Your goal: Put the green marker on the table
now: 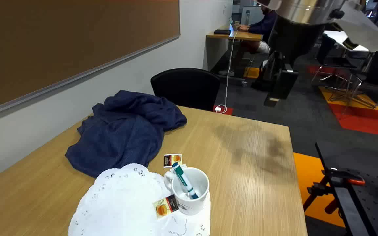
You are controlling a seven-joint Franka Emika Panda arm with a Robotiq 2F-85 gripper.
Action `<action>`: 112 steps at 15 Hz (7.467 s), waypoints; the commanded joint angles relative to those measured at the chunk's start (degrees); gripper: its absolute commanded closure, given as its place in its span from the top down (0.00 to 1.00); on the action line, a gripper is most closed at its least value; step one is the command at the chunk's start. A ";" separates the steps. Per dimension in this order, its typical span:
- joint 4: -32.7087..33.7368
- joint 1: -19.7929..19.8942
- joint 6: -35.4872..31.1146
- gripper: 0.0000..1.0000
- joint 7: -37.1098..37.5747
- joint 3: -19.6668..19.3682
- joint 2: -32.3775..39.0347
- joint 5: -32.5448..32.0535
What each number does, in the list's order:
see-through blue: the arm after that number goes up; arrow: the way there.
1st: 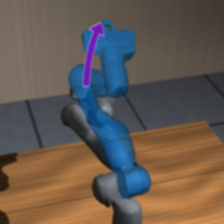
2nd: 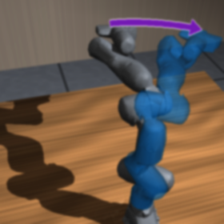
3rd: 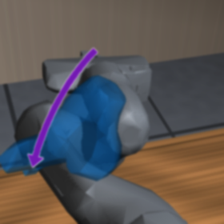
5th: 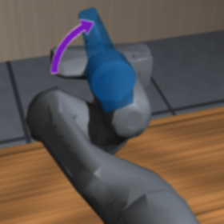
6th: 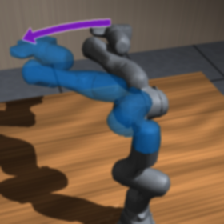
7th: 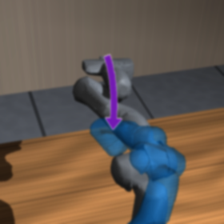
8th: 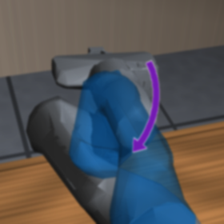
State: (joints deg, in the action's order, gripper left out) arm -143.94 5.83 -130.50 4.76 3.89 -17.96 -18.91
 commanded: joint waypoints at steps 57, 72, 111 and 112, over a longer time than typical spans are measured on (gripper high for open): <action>14.28 -1.80 -33.50 0.64 72.84 8.13 37.64 -35.75; 15.80 -0.54 -33.69 0.52 71.13 8.30 41.40 -32.70; 1.91 -1.40 -27.98 0.05 65.43 5.71 12.11 -37.27; 1.47 -1.14 -27.63 0.05 62.81 5.13 11.53 -34.95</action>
State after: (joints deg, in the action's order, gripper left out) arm -139.74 4.10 -160.06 73.56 10.19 -2.69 -59.06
